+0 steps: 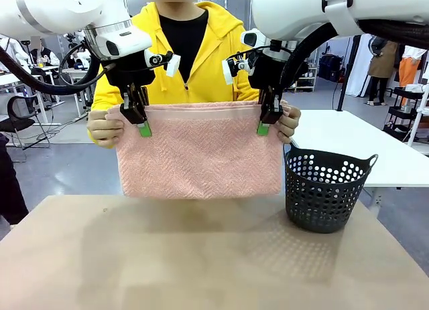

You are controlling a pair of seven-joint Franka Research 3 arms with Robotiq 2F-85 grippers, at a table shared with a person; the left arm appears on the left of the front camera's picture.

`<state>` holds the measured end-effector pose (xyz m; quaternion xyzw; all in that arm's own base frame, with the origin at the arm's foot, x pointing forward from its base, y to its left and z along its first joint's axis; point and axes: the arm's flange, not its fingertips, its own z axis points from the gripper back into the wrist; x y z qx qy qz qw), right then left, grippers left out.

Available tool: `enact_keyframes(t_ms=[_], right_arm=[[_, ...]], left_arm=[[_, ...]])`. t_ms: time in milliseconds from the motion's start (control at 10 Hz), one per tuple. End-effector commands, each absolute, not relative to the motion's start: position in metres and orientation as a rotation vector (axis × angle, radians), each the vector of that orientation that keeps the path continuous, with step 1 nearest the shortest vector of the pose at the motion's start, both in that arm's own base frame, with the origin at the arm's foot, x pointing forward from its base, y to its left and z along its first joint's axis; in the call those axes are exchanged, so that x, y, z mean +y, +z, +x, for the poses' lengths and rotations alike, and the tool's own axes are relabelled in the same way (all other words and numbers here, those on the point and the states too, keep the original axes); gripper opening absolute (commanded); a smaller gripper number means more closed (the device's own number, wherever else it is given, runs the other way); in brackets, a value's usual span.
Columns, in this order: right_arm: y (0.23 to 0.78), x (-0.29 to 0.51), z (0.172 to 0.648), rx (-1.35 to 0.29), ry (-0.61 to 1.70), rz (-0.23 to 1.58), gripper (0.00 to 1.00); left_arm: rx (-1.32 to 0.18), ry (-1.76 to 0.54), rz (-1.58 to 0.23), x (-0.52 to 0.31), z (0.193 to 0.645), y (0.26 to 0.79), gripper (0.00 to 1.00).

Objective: Fold the towel.
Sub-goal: Release the end of the 100 cm Hotel Towel you were holding.

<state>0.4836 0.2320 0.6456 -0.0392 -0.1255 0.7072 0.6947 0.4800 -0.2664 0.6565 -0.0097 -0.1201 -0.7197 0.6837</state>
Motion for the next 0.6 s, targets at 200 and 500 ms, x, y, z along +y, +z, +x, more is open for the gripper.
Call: enact_keyframes(t_ms=[200, 500], right_arm=[[0.6464, 0.2306, 0.4841, -0.278, 1.580, -0.098, 0.00], [0.6464, 0.2306, 0.4841, -0.278, 1.580, -0.098, 0.00]], left_arm=[[-0.269, -1.612, -0.008, -0.2648, 0.4809, 0.6581, 0.00], [-0.269, -1.612, -0.008, -0.2648, 0.4809, 0.6581, 0.00]])
